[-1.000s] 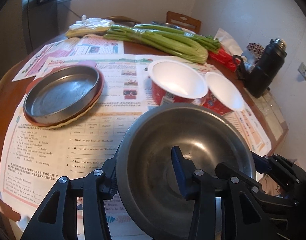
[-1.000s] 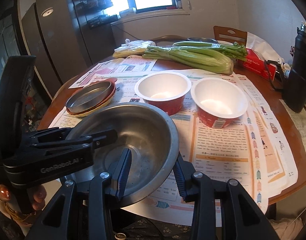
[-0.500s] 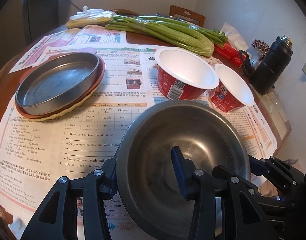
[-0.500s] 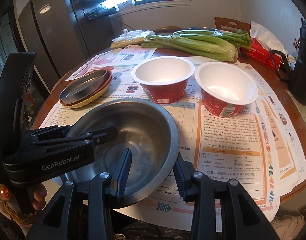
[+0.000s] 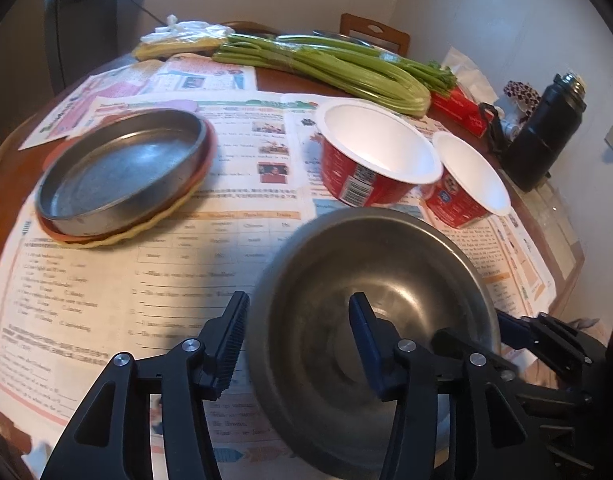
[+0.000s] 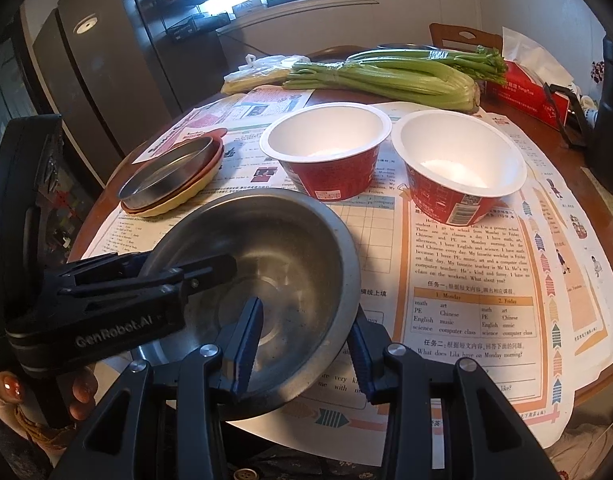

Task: Organize plates and bowls
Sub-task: 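Lift the steel bowl and carry it across the newspaper, then lower the steel bowl onto the newspaper and open the left gripper, then grasp the rim of a white paper bowl with the left gripper, then lift the white paper bowl and carry it over the steel bowl, then lower the paper bowl into the steel bowl and open the left gripper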

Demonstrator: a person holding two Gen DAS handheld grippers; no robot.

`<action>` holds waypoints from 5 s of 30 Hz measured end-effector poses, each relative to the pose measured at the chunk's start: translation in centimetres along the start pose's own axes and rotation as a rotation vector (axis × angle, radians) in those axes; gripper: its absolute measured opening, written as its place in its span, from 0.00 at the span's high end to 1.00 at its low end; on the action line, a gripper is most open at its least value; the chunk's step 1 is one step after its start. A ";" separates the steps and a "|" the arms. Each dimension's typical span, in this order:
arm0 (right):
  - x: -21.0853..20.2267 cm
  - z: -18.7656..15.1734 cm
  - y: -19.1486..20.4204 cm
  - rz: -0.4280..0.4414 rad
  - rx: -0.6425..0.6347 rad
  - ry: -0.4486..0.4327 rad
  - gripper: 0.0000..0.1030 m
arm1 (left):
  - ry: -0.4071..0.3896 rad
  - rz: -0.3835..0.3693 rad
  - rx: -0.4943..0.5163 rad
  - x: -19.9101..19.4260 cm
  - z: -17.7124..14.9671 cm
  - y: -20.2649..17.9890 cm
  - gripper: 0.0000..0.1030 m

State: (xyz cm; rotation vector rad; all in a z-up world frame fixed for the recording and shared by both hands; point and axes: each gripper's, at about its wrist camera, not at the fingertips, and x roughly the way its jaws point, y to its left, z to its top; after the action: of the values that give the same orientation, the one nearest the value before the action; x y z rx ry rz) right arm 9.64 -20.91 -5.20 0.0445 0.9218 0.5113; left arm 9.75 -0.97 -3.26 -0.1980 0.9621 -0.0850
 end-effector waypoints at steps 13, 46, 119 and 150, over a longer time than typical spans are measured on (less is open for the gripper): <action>-2.9 0.9 -2.8 0.028 0.121 -0.080 0.59 | -0.076 0.022 -0.048 -4.0 1.9 2.1 0.44; 4.6 9.0 -3.1 0.082 0.256 -0.052 0.58 | 0.105 -0.167 0.089 7.5 13.1 -1.5 0.63; -5.6 -0.1 3.0 0.085 0.002 -0.071 0.56 | 0.044 -0.122 0.057 -5.5 0.4 -3.1 0.63; -3.0 -0.5 3.0 0.090 -0.033 -0.045 0.56 | 0.075 -0.066 0.028 -2.9 -0.1 -2.1 0.61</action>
State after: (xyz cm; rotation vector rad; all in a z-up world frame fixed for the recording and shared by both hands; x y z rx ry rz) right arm 6.57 -19.68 -2.54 0.0676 0.8705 0.6062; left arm 8.01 -2.60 -0.52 -0.2022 1.0289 -0.1672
